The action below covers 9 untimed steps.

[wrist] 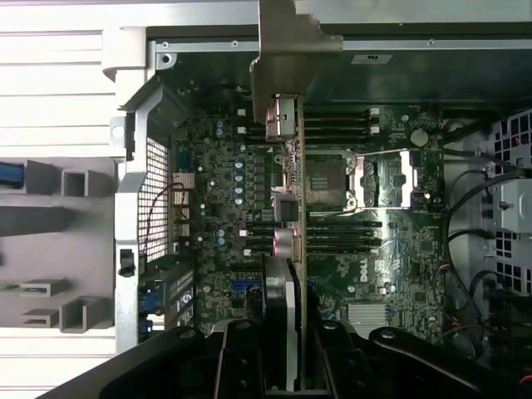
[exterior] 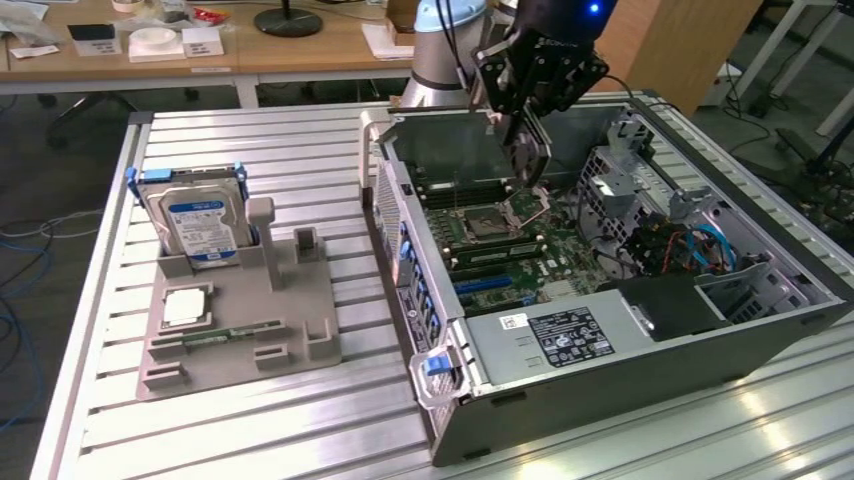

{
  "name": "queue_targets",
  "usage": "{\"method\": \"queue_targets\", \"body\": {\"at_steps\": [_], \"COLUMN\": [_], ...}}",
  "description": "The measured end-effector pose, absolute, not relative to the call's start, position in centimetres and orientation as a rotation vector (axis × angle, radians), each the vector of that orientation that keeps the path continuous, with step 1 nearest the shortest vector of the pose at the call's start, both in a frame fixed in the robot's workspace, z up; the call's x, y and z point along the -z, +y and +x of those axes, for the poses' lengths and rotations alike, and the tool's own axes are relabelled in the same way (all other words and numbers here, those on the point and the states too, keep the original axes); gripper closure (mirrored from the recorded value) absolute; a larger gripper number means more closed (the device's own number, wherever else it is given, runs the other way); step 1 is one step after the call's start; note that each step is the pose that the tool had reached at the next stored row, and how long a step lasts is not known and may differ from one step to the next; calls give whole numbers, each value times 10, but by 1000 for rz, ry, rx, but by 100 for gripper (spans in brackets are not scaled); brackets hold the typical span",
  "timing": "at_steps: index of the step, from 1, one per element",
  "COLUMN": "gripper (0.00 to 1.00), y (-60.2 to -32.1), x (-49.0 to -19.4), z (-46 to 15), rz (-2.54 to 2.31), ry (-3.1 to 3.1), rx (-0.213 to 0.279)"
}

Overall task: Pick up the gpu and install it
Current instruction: 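Pick up the gpu and move the gpu toward the slot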

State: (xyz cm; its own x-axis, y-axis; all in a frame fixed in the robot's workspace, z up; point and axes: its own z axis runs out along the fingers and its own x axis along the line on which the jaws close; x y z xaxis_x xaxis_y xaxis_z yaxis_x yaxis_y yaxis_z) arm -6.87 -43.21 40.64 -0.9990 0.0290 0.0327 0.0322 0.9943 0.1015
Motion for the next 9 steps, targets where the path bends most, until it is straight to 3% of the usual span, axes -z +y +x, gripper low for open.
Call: {"method": "queue_targets", "body": {"at_steps": [9], "gripper": [72], "y": [-432], "x": [-406], "z": [-52], "rz": [-46], "ry": [-3106], "rx": [159]}}
